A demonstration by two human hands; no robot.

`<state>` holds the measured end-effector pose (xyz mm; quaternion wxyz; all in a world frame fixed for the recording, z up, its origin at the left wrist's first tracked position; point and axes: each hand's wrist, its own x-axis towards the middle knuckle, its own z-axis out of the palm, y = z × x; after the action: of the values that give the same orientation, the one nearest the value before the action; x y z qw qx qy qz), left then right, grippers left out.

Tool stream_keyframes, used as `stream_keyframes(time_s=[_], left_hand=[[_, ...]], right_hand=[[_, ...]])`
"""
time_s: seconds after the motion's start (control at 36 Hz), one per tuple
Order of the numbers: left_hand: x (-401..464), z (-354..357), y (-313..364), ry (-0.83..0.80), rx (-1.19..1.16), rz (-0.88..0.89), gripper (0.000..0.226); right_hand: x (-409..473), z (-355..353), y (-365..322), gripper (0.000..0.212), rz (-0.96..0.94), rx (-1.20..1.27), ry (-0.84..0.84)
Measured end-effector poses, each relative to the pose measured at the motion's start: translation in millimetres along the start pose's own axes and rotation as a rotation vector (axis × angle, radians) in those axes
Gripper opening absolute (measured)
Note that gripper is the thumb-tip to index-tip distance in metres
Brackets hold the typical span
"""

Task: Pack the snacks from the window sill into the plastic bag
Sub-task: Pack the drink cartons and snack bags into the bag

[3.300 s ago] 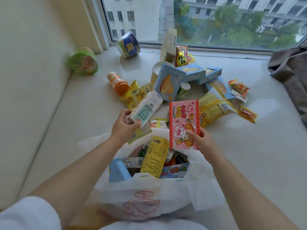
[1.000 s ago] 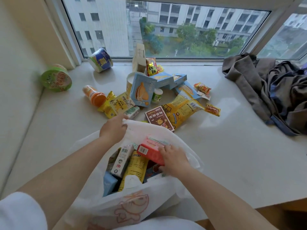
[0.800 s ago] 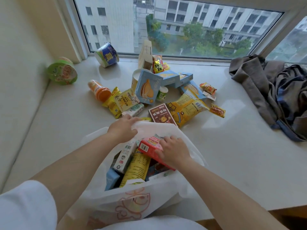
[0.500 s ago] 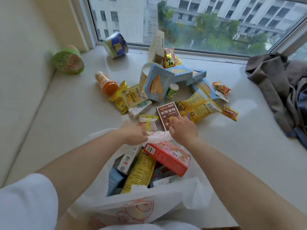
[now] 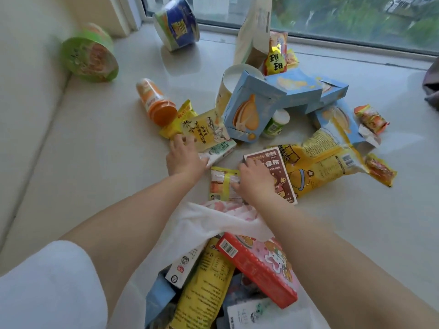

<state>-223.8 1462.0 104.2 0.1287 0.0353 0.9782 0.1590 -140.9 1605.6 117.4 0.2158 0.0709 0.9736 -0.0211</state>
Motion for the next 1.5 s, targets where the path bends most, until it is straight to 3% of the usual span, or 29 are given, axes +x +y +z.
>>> stream_keyframes(time_s=[0.11, 0.22, 0.33, 0.44, 0.58, 0.75, 0.83, 0.92, 1.08, 1.31, 1.5], left_hand=[[30, 4, -1, 0.032, 0.018, 0.038, 0.089], [57, 7, 4, -0.021, 0.044, 0.044, 0.107], [75, 8, 4, -0.062, -0.055, -0.001, 0.094], [82, 6, -4, -0.149, 0.014, 0.028, 0.078], [86, 2, -17, -0.268, 0.056, -0.03, 0.085], [91, -2, -33, -0.381, -0.01, -0.19, 0.087], [86, -6, -33, -0.395, -0.1, -0.175, 0.057], [72, -8, -36, -0.376, -0.219, -0.198, 0.046], [43, -27, -52, -0.237, -0.453, -0.309, 0.019], [-6, -103, -33, 0.032, -0.838, -0.166, 0.03], [-107, -148, -20, -0.041, -1.17, 0.098, 0.022]], right_hand=[[23, 10, -9, 0.076, -0.017, -0.069, -0.052], [38, 18, -13, 0.069, -0.048, -0.169, -0.039], [48, 19, -21, 0.06, -0.014, -0.17, -0.137], [50, 18, -22, 0.057, 0.03, -0.137, -0.24], [38, 7, -25, 0.031, 0.021, -0.066, -0.367], [23, 7, -14, 0.044, -0.094, -0.067, -0.333], [11, 5, -8, 0.034, -0.05, 0.128, -0.347], [2, 3, -3, 0.021, 0.051, 0.262, -0.271], [-17, -17, 8, 0.028, 0.277, 0.653, -0.092], [-68, -52, 15, 0.031, 0.223, 1.164, 0.187], [-118, -58, 18, 0.026, 0.139, 1.322, 0.214]])
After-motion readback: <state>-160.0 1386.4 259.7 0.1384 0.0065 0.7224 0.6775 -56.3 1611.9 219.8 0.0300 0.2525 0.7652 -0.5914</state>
